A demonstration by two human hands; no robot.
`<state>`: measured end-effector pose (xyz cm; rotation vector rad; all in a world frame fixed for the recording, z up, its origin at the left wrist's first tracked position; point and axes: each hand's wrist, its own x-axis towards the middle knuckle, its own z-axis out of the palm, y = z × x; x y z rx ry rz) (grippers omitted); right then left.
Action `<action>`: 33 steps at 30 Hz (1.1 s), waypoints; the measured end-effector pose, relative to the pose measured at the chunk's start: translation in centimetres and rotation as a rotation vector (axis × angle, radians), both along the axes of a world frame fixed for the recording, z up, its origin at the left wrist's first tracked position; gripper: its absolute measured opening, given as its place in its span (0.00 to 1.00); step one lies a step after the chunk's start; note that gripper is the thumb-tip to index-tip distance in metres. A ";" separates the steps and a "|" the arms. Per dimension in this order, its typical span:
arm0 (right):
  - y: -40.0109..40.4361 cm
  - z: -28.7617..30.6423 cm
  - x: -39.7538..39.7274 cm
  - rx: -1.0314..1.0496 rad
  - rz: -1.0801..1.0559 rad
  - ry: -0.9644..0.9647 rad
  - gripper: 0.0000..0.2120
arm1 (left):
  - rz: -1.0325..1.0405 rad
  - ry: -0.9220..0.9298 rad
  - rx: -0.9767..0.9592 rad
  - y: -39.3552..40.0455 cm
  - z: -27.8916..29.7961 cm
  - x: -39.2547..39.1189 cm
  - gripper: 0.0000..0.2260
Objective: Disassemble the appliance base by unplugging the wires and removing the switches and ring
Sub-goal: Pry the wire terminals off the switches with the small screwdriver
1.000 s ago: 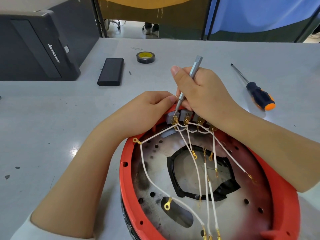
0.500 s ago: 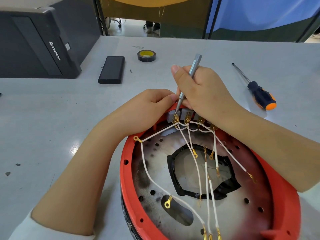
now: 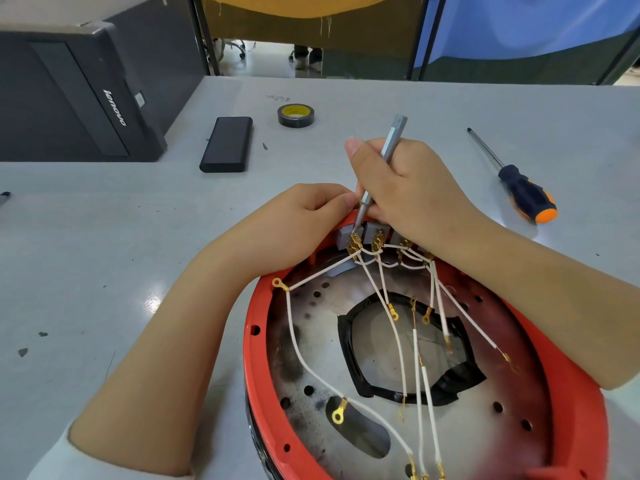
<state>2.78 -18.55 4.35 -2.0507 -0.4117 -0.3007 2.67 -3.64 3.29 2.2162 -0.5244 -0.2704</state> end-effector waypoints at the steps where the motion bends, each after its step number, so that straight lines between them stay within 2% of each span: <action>1: -0.1 0.0 -0.2 0.009 -0.004 -0.013 0.21 | 0.001 -0.004 -0.004 0.0 0.0 0.0 0.16; 18: 0.0 -0.2 -0.2 -0.026 -0.082 -0.090 0.20 | -0.001 -0.020 -0.004 0.0 0.1 -0.1 0.15; 26: 0.1 0.0 0.3 -0.037 -0.101 0.007 0.23 | -0.017 -0.009 0.000 -0.1 0.3 -0.3 0.16; 33: 0.2 0.2 0.2 -0.072 -0.109 0.009 0.22 | -0.023 0.000 0.001 -0.1 0.2 -0.2 0.16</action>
